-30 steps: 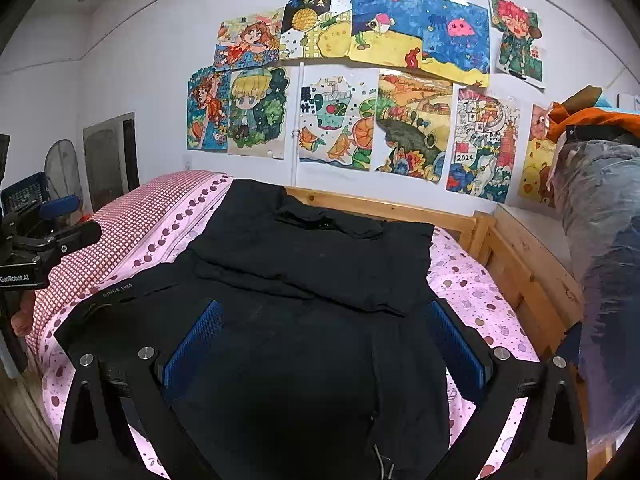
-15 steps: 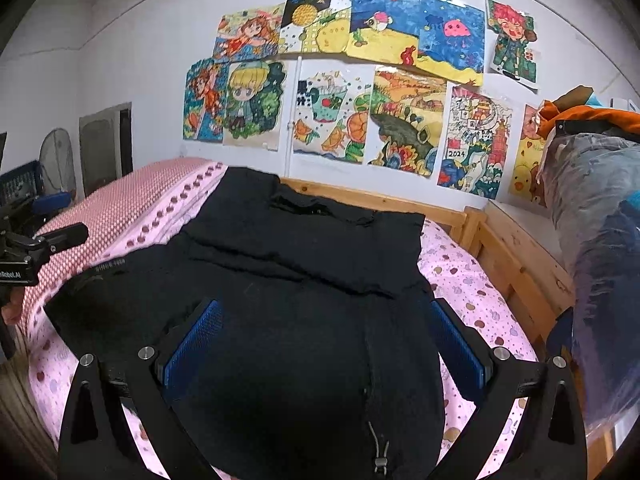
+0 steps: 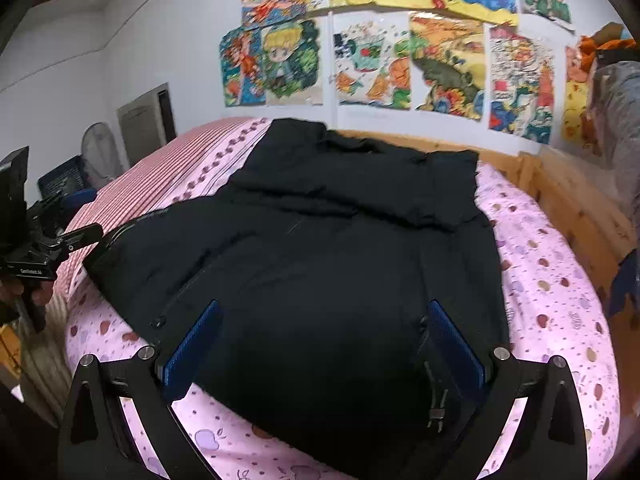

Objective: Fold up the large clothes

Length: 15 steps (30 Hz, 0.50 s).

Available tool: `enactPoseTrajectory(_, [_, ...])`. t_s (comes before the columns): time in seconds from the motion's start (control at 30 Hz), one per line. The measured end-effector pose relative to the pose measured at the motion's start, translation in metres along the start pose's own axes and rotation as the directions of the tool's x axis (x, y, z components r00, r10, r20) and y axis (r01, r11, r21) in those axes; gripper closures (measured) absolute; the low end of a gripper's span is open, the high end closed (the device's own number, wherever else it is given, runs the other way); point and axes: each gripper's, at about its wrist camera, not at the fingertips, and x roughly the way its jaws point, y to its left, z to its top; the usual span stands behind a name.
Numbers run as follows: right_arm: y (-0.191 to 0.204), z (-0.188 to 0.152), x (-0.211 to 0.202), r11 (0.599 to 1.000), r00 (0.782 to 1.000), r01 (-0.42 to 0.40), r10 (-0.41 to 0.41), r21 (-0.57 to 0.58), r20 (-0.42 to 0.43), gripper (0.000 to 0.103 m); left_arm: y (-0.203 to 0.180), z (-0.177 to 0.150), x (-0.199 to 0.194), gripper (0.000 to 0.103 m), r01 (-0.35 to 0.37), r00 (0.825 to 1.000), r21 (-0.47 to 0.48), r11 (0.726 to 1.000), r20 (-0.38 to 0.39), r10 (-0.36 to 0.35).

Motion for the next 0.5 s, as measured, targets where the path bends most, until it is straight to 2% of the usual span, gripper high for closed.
enactPoseTrajectory(0.13, [0.016,-0.006,0.007,0.991,0.996,-0.066,0.06,-0.113,-0.06,0.003,-0.001,-0.015,0.002,0.0,0.053,0.998,0.034,0.998,-0.046,-0.051])
enactPoseTrajectory(0.27, [0.029,-0.01,0.003,0.978,0.993,-0.092,0.077,-0.19,-0.085,0.003,-0.006,-0.029,0.0,0.0,0.095,0.994,0.075,0.993,-0.062,-0.09])
enactPoseTrajectory(0.37, [0.03,-0.016,-0.002,0.969,0.989,-0.12,0.099,-0.217,-0.107,0.003,-0.014,-0.035,-0.002,0.0,0.105,0.993,0.135,0.985,-0.072,-0.096])
enactPoseTrajectory(0.5, [0.033,-0.024,-0.006,0.961,0.986,-0.12,0.085,-0.251,-0.145,0.003,-0.025,-0.041,0.0,0.0,0.087,0.994,0.212,0.973,-0.082,-0.071])
